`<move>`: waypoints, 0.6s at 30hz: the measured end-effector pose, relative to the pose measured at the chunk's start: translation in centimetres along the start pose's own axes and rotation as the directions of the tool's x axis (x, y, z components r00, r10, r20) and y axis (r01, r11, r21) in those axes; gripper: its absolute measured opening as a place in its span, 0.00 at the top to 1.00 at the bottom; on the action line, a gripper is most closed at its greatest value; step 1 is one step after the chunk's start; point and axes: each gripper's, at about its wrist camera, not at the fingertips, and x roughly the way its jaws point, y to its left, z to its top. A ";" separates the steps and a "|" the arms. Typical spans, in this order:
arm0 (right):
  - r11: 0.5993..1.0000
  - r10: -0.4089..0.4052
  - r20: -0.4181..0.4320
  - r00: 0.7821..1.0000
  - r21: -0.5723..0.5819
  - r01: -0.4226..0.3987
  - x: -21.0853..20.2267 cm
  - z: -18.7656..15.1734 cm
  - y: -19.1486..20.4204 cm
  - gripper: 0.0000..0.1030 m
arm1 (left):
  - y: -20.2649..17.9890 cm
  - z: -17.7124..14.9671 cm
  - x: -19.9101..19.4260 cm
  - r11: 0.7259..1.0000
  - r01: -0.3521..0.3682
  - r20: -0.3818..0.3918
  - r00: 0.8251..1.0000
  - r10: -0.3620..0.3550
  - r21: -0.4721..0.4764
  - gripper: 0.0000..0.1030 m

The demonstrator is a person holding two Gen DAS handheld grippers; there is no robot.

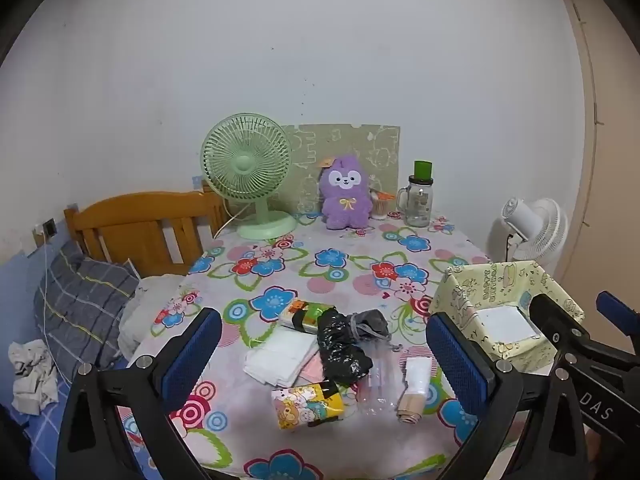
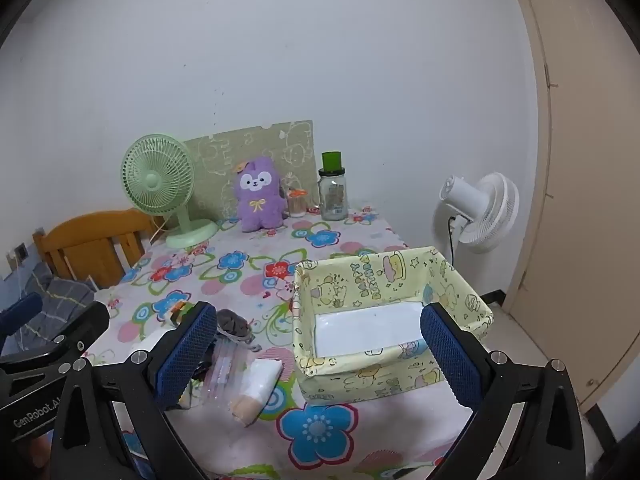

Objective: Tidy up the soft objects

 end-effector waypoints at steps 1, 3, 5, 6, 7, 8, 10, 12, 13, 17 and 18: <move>1.000 0.000 -0.001 1.000 -0.001 0.000 -0.1 0.0 -0.1 0.00 | 0.1 0.0 0.0 1.000 0.005 -0.007 1.000 -0.005 -0.001 0.00; 0.999 -0.020 -0.024 1.000 -0.036 0.019 0.0 0.1 0.0 0.00 | 0.3 -0.1 0.1 1.000 0.004 -0.016 1.000 -0.004 -0.002 0.00; 0.999 -0.020 -0.023 1.000 -0.040 0.019 0.1 0.2 0.0 0.00 | 0.1 0.4 1.1 1.000 -0.020 -0.059 0.998 0.020 0.008 0.00; 0.999 -0.022 -0.023 1.000 -0.042 0.021 0.4 0.3 0.1 0.00 | 0.1 0.4 1.2 1.000 -0.019 -0.052 0.998 0.020 0.005 0.00; 0.999 -0.023 -0.019 1.000 -0.043 0.022 0.5 0.2 0.0 0.00 | -0.1 0.2 1.1 1.000 -0.019 -0.042 0.999 0.020 0.006 0.00; 0.999 -0.023 -0.017 1.000 -0.045 0.022 0.7 0.1 0.3 0.00 | -0.2 0.1 1.2 1.000 -0.017 -0.038 0.999 0.018 0.006 0.00; 0.999 -0.021 -0.008 1.000 -0.047 0.020 0.8 0.1 0.7 0.00 | 0.0 -0.6 1.5 1.000 -0.009 -0.030 1.000 0.008 -0.010 0.00; 0.999 -0.013 0.004 1.000 -0.042 0.014 0.7 0.2 0.5 0.00 | 0.3 -0.5 1.8 1.000 -0.008 -0.039 0.999 0.008 -0.006 0.00; 0.999 -0.010 0.017 1.000 -0.038 0.011 0.6 0.1 0.4 0.00 | 0.3 -0.5 1.7 1.000 -0.009 -0.036 0.999 0.009 -0.003 0.00; 0.999 -0.002 0.030 1.000 -0.034 0.003 0.3 0.2 0.5 0.00 | 0.4 -0.5 1.7 1.000 -0.010 -0.033 0.999 0.010 -0.005 0.00; 0.999 -0.003 0.027 1.000 -0.037 0.004 0.3 0.3 0.6 0.00 | 0.4 -0.6 1.6 1.000 -0.010 -0.030 1.000 0.010 -0.006 0.00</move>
